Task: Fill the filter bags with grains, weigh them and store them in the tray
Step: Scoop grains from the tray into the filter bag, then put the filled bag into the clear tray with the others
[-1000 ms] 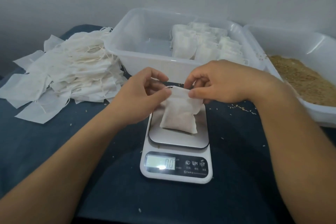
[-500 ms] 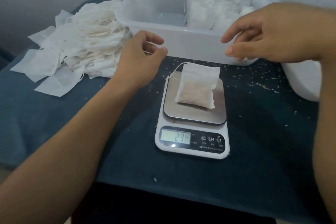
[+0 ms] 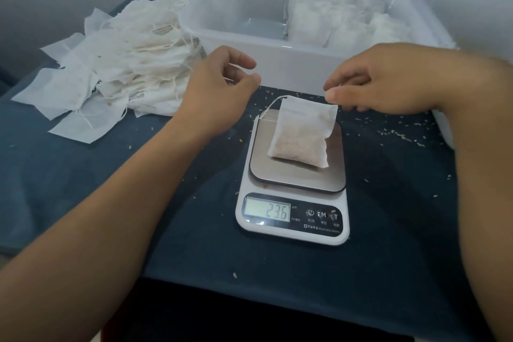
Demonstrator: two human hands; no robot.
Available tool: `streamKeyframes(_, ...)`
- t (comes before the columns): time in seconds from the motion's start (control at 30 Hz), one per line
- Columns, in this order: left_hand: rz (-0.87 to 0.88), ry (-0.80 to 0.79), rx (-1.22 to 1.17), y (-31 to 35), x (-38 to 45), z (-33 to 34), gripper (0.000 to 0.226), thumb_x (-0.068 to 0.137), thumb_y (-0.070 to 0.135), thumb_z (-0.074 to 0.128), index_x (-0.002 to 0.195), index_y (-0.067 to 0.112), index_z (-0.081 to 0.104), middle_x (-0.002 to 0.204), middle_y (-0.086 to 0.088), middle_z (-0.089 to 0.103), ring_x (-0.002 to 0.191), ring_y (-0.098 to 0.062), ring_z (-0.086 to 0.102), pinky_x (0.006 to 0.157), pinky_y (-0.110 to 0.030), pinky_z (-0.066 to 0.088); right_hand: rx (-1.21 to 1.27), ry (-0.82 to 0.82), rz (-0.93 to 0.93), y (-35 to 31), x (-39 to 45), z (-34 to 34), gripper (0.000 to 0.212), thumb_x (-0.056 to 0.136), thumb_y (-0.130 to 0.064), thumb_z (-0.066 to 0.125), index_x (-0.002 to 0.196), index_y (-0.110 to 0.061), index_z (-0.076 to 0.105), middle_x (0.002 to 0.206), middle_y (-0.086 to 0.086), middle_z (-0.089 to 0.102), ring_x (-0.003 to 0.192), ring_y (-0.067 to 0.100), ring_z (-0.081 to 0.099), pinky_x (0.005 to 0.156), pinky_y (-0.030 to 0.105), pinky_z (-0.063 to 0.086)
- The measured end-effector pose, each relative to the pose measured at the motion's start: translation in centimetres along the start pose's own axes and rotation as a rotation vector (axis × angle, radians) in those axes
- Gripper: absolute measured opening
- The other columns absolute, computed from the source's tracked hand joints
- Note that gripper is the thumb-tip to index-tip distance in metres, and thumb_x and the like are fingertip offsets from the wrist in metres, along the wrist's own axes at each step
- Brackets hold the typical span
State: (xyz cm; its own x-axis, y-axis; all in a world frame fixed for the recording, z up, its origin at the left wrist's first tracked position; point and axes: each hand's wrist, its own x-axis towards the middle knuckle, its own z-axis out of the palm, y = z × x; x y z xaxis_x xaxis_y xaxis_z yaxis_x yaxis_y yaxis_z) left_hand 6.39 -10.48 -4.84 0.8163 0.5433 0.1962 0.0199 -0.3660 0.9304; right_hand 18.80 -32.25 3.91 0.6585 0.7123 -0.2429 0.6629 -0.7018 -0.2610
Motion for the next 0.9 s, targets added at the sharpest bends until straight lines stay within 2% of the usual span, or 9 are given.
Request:
streamKeyframes(0.13, 0.001, -0.008, -0.004, -0.1, 0.1, 0.0, 0.01, 0.094, 0.023, 0.07, 0.101, 0.029, 0.065, 0.075, 0.013, 0.061, 0.051, 0.002, 0.053, 0.045, -0.017, 0.044, -0.105, 0.01, -0.054, -0.3, 0.9, 0.9, 0.035, 0.098, -0.058, 0.051, 0.123, -0.04, 0.068, 0.118, -0.018, 0.068, 0.109, 0.009, 0.062, 0.099, 0.034, 0.047)
streamKeyframes(0.23, -0.003, -0.033, 0.011, -0.2, 0.1, 0.0, 0.011, 0.094, 0.026, 0.07, 0.103, 0.03, 0.065, 0.069, 0.021, 0.062, 0.051, 0.001, 0.054, 0.045, -0.019, 0.046, -0.099, 0.013, -0.088, -0.5, 1.3, 1.5, 0.032, 0.1, -0.055, 0.053, 0.122, -0.04, 0.069, 0.106, -0.023, 0.066, 0.101, 0.007, 0.061, 0.086, 0.028, 0.045)
streamKeyframes(0.3, 0.006, -0.048, 0.011, -0.2, 0.0, 0.0, 0.011, 0.094, 0.027, 0.07, 0.104, 0.03, 0.065, 0.067, 0.025, 0.062, 0.052, 0.002, 0.054, 0.047, -0.017, 0.045, -0.076, 0.017, -0.11, -0.5, 1.5, 1.7, 0.028, 0.098, -0.054, 0.058, 0.119, -0.041, 0.07, 0.093, -0.029, 0.061, 0.09, -0.003, 0.059, 0.075, 0.02, 0.043)
streamKeyframes(0.4, 0.019, -0.058, -0.004, 0.1, -0.1, 0.2, 0.011, 0.094, 0.027, 0.07, 0.103, 0.029, 0.065, 0.067, 0.026, 0.061, 0.054, 0.003, 0.052, 0.052, -0.011, 0.043, -0.015, 0.035, -0.152, -0.7, 1.4, 1.7, 0.017, 0.094, -0.049, 0.067, 0.109, -0.042, 0.072, 0.085, -0.027, 0.067, 0.085, -0.009, 0.062, 0.07, 0.014, 0.042)
streamKeyframes(0.5, 0.044, -0.102, -0.029, 0.9, -0.7, 0.2, 0.015, 0.092, 0.033, 0.073, 0.105, 0.03, 0.065, 0.073, 0.023, 0.064, 0.061, 0.003, 0.056, 0.061, -0.009, 0.045, 0.054, 0.057, -0.206, -1.3, 0.7, 1.2, 0.006, 0.092, -0.045, 0.072, 0.097, -0.043, 0.073, 0.083, -0.028, 0.07, 0.084, -0.011, 0.062, 0.069, 0.013, 0.046)
streamKeyframes(0.6, 0.071, -0.298, -0.187, 1.3, -1.5, 0.2, 0.043, 0.081, 0.05, 0.074, 0.117, 0.03, 0.062, 0.103, 0.013, 0.071, 0.092, -0.005, 0.069, 0.076, -0.019, 0.056, 0.131, 0.124, -0.275, -2.2, -0.9, 0.0, 0.007, 0.089, -0.046, 0.071, 0.091, -0.04, 0.074, 0.086, -0.028, 0.07, 0.081, -0.006, 0.065, 0.069, 0.01, 0.048)
streamKeyframes(0.67, 0.12, -0.435, -0.241, 1.4, -2.0, 0.3, 0.058, 0.077, 0.051, 0.075, 0.127, 0.029, 0.057, 0.119, 0.007, 0.069, 0.108, -0.011, 0.069, 0.086, -0.026, 0.057, 0.167, 0.183, -0.316, -2.7, -2.2, -0.9, 0.009, 0.086, -0.046, 0.069, 0.089, -0.039, 0.074, 0.084, -0.026, 0.071, 0.078, -0.003, 0.066, 0.07, 0.008, 0.046)
streamKeyframes(0.8, 0.193, -0.569, -0.209, 1.8, -2.5, 0.7, 0.061, 0.076, 0.039, 0.084, 0.129, 0.029, 0.056, 0.117, 0.011, 0.07, 0.111, -0.015, 0.069, 0.093, -0.03, 0.055, 0.215, 0.29, -0.355, -3.3, -4.3, -2.3, 0.011, 0.085, -0.046, 0.065, 0.088, -0.039, 0.072, 0.084, -0.026, 0.07, 0.08, -0.002, 0.065, 0.073, 0.006, 0.046)
streamKeyframes(0.9, 0.244, -0.513, -0.147, 2.1, -2.8, 1.3, 0.046, 0.081, 0.029, 0.085, 0.121, 0.033, 0.064, 0.108, 0.008, 0.074, 0.1, -0.016, 0.073, 0.087, -0.032, 0.059, 0.237, 0.337, -0.37, -3.7, -5.0, -2.7, 0.011, 0.086, -0.044, 0.064, 0.09, -0.038, 0.073, 0.089, -0.024, 0.071, 0.085, 0.002, 0.066, 0.076, 0.011, 0.049)
